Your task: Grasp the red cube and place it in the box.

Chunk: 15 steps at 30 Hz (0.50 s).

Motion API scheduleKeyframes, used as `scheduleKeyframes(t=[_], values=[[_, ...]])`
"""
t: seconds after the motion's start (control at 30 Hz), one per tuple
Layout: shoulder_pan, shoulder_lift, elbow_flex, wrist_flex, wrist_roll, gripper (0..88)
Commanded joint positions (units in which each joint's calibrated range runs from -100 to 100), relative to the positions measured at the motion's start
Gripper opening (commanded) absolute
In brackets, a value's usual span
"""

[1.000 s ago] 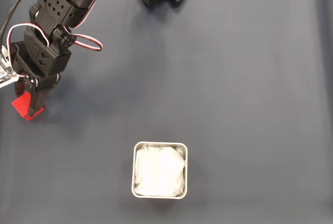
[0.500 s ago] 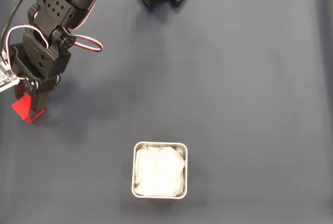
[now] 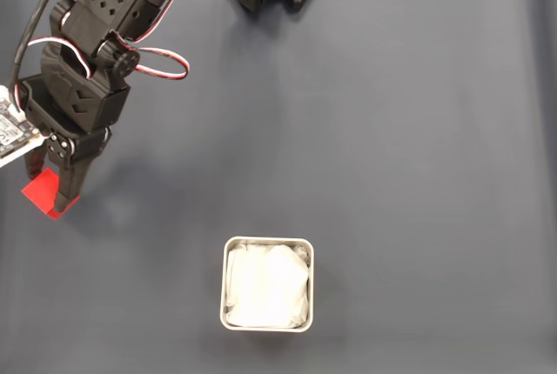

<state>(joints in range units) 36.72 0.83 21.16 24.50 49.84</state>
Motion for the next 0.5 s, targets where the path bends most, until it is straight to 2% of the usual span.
scheduleKeyframes(t=[0.0, 0.47], values=[[-1.5, -5.5, -2.9, 1.2, 0.9, 6.4], [-7.4, -12.5, -2.9, 4.8, 1.2, 6.6]])
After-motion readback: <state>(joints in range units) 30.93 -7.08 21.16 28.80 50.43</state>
